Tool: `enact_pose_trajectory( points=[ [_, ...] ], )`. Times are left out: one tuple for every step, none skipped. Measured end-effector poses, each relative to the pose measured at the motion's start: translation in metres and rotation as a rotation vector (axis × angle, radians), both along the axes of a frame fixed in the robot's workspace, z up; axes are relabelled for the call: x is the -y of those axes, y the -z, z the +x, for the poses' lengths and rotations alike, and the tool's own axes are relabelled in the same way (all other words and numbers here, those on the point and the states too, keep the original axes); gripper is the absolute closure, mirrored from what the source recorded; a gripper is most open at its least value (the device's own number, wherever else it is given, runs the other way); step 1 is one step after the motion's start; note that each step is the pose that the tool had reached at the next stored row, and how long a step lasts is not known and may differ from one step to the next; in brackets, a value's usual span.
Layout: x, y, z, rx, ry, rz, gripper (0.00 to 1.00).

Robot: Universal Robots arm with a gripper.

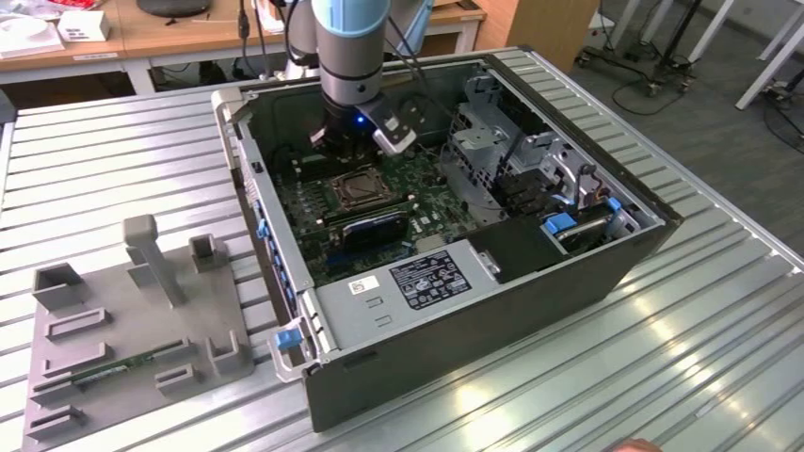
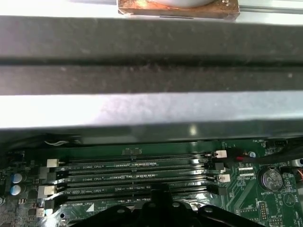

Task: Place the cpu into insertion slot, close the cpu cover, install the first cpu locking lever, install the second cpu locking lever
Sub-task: 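Install the first cpu locking lever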

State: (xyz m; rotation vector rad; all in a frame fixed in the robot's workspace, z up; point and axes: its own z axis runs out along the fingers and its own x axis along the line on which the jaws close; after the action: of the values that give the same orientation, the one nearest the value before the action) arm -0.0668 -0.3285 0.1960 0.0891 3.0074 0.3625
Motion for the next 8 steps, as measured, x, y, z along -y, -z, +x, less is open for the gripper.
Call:
enact_pose_trajectory(
  points=[
    [0.0000,0.0004,0.0001,0.0000,0.004,0.0001,0.89],
    [0.0000,0.0007,0.0001,0.0000,0.008,0.0001,0.89],
    [0.0000,0.0009,0.0002,-0.0001,0.012,0.0000,0.89],
    [0.0000,0.0011,0.0003,0.0000,0.016,0.0000,0.89],
    [0.0001,0.0012,0.0004,0.0000,0.020,0.0001,0.89],
    [0.0002,0.0013,0.0006,0.0001,0.023,0.0002,0.89],
    [0.0005,0.0014,0.0009,0.0001,0.025,0.0003,0.89],
    [0.0009,0.0014,0.0011,0.0001,0.028,0.0003,0.89]
  ],
)
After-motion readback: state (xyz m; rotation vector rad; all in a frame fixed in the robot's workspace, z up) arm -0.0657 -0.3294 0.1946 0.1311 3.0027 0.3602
